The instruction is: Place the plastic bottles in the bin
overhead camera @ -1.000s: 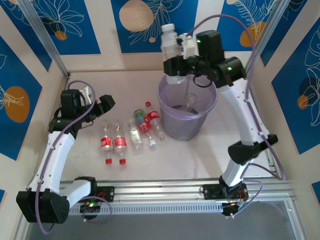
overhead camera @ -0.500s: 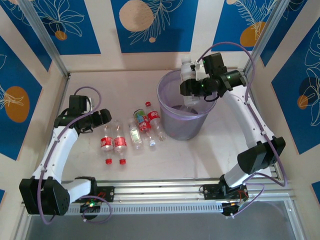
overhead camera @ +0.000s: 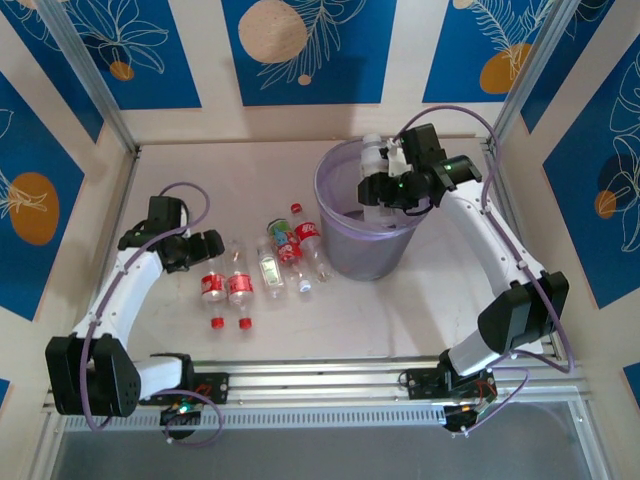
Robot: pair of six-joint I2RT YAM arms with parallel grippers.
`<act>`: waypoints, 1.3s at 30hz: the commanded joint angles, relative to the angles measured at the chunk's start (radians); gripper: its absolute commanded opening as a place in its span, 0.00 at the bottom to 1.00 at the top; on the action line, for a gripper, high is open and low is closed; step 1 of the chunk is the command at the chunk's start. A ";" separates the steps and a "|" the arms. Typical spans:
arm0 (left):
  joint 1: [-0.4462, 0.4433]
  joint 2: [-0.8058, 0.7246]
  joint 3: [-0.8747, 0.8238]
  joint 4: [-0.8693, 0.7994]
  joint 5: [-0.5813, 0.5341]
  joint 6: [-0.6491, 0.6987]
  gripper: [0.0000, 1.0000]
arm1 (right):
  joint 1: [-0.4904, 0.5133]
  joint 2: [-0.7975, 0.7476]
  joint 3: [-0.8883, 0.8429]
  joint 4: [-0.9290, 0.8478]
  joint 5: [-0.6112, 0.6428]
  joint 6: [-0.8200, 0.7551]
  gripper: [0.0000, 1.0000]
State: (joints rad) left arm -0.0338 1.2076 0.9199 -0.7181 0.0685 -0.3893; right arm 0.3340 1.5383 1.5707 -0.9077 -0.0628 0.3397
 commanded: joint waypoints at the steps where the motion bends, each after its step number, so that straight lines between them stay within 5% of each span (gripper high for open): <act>1: 0.008 0.005 -0.019 -0.003 -0.030 0.015 0.88 | 0.022 0.019 -0.016 0.047 -0.040 0.036 0.49; 22: 0.008 0.031 -0.088 0.032 -0.021 0.004 0.91 | 0.028 0.072 -0.011 0.048 -0.073 0.000 0.76; 31: 0.009 0.033 -0.090 0.015 -0.040 0.010 0.91 | 0.028 0.108 0.006 0.027 -0.074 -0.009 0.52; 39: 0.008 0.028 -0.107 0.017 -0.033 0.003 0.90 | 0.067 0.204 0.012 0.026 -0.090 -0.022 0.48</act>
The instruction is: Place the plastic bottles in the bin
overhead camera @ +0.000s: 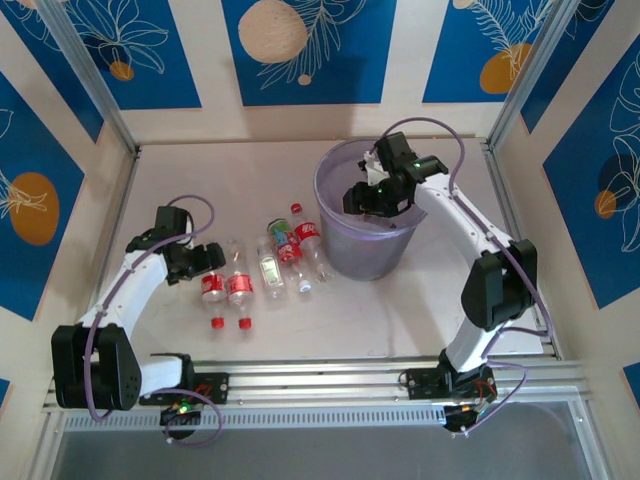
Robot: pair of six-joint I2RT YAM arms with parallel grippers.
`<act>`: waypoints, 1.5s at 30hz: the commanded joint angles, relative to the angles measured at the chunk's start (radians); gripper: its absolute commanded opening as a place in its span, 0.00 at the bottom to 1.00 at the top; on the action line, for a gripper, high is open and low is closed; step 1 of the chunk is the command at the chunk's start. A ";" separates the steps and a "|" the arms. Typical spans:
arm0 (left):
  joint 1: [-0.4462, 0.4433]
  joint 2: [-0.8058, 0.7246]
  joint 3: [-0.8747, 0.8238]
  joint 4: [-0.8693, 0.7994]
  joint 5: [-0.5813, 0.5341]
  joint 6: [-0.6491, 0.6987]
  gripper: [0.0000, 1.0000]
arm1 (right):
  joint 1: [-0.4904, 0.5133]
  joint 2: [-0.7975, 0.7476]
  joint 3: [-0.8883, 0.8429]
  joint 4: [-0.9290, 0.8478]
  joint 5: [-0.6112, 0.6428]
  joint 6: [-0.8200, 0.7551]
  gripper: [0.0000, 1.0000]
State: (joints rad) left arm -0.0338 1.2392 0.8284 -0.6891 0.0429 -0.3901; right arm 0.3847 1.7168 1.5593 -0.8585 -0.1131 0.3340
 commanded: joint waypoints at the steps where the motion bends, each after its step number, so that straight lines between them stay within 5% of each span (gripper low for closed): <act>1: 0.008 -0.001 -0.015 -0.010 -0.005 0.003 0.90 | 0.020 0.036 0.024 -0.022 -0.043 -0.017 0.48; 18: 0.008 0.036 -0.048 0.012 0.046 -0.025 0.81 | 0.031 0.107 -0.006 0.032 -0.068 0.000 0.47; 32: 0.006 0.087 -0.068 0.025 0.094 -0.035 0.77 | -0.067 -0.158 0.058 0.010 -0.030 -0.007 0.68; 45: 0.006 0.130 -0.095 0.080 0.083 -0.021 0.54 | -0.102 -0.306 -0.019 0.050 -0.051 0.019 0.75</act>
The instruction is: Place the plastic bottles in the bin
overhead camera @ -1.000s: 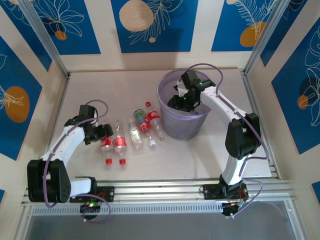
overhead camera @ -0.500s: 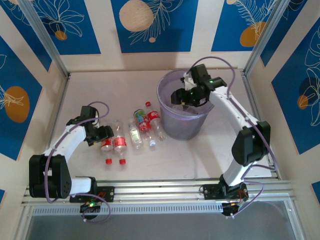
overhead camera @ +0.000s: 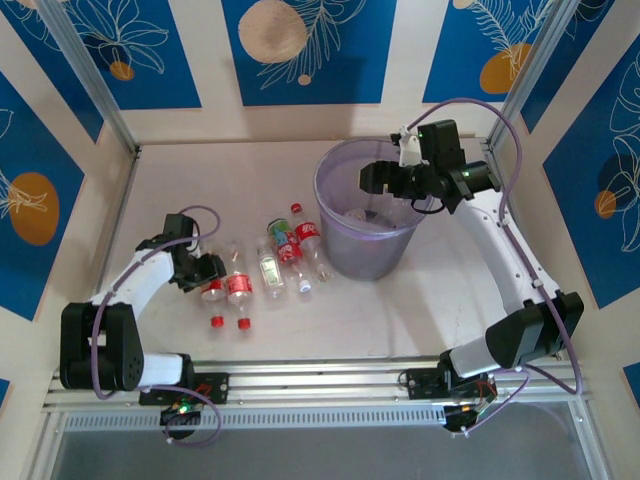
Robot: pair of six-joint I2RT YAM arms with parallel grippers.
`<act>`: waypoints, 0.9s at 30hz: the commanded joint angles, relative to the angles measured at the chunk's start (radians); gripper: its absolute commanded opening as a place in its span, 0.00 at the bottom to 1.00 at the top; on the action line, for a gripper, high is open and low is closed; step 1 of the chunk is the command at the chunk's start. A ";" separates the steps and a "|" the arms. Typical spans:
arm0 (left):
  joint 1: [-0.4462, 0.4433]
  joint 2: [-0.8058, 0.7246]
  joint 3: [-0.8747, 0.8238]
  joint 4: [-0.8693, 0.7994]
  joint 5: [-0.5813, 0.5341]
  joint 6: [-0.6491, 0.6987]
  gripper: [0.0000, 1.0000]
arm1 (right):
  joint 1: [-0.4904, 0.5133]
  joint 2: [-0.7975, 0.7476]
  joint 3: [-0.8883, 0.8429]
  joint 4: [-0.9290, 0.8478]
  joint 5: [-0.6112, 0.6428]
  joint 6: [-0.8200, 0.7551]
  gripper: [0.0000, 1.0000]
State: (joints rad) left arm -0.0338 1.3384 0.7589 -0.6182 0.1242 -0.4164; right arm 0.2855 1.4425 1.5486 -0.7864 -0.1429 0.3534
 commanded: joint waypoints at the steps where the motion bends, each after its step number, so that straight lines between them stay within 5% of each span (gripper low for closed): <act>1: 0.007 0.029 -0.025 0.013 0.000 0.006 0.52 | -0.002 -0.042 -0.011 -0.022 -0.021 -0.001 0.75; 19: 0.006 -0.020 0.097 -0.080 -0.020 0.041 0.49 | 0.011 -0.052 0.001 -0.029 -0.027 -0.014 0.76; 27: -0.010 -0.119 0.319 -0.113 0.148 0.065 0.52 | 0.062 -0.049 0.078 0.004 -0.071 -0.017 0.76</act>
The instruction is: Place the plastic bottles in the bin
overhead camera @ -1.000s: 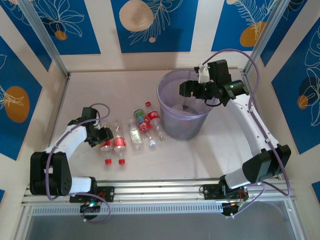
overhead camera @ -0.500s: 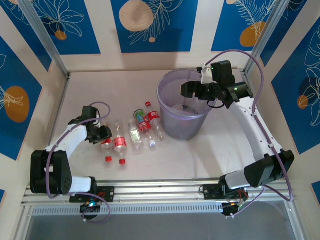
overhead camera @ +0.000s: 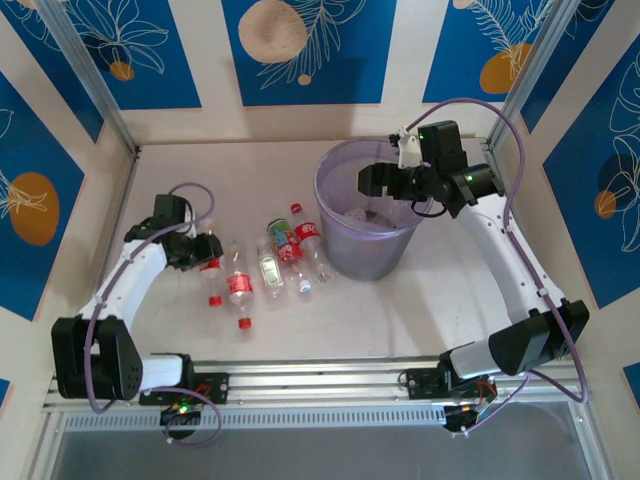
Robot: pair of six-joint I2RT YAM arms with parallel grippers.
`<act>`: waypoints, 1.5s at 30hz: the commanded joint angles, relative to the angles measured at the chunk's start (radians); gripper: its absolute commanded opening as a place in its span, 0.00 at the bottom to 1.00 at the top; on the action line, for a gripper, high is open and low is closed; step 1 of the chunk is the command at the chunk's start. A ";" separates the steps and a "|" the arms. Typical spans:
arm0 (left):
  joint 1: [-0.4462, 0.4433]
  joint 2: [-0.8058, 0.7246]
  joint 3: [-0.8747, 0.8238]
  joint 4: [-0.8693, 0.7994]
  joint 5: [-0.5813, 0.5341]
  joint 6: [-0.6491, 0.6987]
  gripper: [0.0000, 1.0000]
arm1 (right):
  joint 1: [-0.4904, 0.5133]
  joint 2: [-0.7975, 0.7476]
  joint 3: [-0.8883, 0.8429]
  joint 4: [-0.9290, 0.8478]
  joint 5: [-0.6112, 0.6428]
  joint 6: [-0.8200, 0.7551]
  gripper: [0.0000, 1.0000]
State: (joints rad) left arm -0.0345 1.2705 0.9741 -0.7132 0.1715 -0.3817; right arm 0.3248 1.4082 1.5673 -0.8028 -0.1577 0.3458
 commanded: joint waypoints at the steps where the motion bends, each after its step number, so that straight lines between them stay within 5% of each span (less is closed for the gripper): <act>1: -0.021 -0.058 0.125 -0.013 0.125 0.030 0.52 | 0.033 -0.014 0.068 0.036 -0.073 -0.003 0.76; 14: -0.224 -0.138 0.035 0.481 0.397 -0.018 0.47 | 0.234 0.150 0.206 0.223 -0.183 0.084 0.85; 28: -0.309 -0.146 0.017 0.537 0.408 0.024 0.47 | 0.317 0.505 0.506 0.161 -0.112 0.106 0.90; 32: -0.309 -0.146 0.021 0.531 0.393 0.027 0.47 | 0.325 0.562 0.563 0.145 -0.120 0.107 0.85; 38: -0.309 -0.137 0.025 0.523 0.363 0.023 0.48 | 0.326 0.575 0.592 0.116 -0.118 0.094 0.64; 41: -0.309 -0.141 0.024 0.522 0.355 0.024 0.64 | 0.323 0.571 0.601 0.116 -0.111 0.088 0.56; 45: -0.309 -0.168 0.020 0.502 0.353 0.035 0.99 | 0.315 0.577 0.646 0.108 -0.113 0.077 0.50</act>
State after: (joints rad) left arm -0.3355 1.1408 0.9943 -0.2104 0.5278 -0.3702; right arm 0.6445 1.9919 2.1498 -0.6800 -0.2615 0.4362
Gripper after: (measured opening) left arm 0.945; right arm 0.572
